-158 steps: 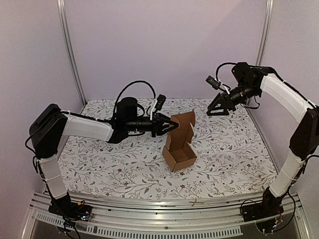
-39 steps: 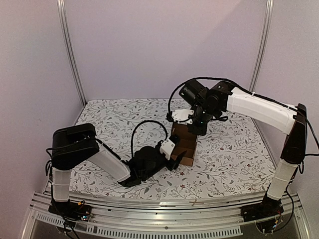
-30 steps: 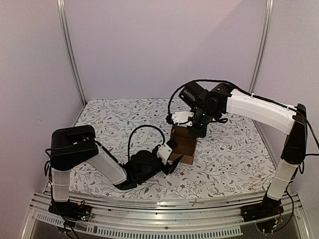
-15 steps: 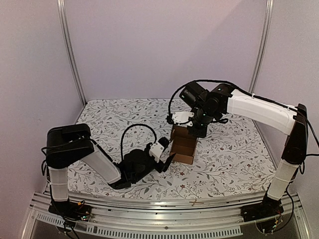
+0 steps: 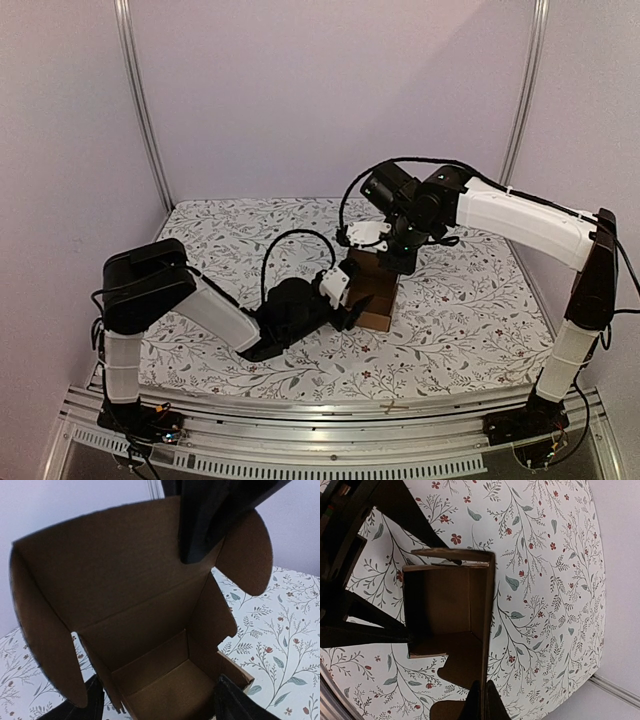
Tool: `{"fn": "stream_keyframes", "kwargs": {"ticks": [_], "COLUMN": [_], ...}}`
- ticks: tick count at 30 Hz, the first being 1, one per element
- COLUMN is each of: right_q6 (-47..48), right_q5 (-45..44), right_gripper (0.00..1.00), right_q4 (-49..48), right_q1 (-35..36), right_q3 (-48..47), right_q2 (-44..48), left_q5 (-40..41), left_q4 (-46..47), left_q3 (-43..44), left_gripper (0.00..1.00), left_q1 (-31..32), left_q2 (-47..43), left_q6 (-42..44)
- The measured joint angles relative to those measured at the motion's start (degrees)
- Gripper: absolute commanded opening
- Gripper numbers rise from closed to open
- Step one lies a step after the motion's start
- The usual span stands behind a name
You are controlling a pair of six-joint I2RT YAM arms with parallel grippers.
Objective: Fold the paper box
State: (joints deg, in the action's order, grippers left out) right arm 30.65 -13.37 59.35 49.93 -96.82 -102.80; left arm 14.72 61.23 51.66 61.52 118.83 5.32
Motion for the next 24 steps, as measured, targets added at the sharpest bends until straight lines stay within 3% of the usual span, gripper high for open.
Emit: {"fn": "stream_keyframes", "kwargs": {"ticks": [24], "right_q6": [-1.1], "right_q5": [1.9], "right_gripper": [0.03], "right_q4": [0.6], "right_q1": [0.0], "right_q3": [1.0], "right_q2": [0.3], "left_q5": [-1.4], "left_q4": [-7.6], "left_q3": [2.2], "left_gripper": [0.70], "left_q1": [1.9], "left_q2": [0.2], "left_q6": [0.0]}}
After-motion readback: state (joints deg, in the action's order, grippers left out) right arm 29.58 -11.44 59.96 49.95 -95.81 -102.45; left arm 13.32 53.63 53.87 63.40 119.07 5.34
